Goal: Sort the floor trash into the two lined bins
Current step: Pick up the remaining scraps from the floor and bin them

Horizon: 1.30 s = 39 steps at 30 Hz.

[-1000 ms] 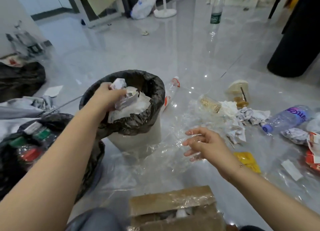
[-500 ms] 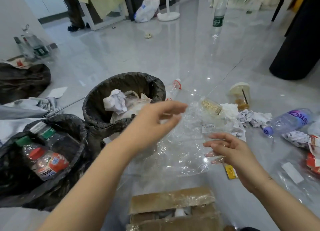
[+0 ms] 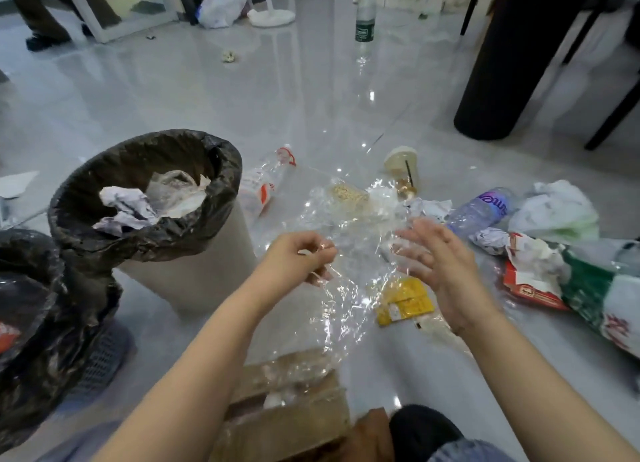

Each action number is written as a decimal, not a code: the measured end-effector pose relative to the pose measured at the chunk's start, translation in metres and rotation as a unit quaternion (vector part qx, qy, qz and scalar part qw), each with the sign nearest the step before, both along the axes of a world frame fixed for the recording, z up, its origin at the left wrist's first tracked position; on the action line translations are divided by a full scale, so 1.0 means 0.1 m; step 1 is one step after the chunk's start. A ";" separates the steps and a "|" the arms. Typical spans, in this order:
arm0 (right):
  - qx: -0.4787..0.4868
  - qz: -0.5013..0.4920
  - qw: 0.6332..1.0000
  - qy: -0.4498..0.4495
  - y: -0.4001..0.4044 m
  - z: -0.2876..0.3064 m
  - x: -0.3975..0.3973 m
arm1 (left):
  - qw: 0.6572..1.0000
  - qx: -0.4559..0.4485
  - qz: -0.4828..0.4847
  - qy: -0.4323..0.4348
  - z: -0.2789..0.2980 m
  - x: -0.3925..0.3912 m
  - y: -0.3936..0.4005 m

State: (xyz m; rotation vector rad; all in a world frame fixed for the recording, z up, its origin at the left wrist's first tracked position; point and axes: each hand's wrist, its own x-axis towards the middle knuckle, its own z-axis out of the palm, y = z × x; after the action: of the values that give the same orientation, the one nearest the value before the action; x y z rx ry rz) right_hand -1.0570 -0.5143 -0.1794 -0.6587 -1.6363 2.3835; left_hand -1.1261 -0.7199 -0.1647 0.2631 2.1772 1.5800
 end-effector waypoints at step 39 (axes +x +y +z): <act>0.211 0.117 0.967 -0.086 0.09 -0.33 0.27 | 0.959 0.123 0.029 -0.254 -0.81 0.34 0.23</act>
State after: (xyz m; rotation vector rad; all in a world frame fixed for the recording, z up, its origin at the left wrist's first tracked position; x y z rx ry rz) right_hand -1.0296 -0.5048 -0.2126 -0.6330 -2.3177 2.0525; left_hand -1.0924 -0.6966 -0.2459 -0.1268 1.6122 1.7227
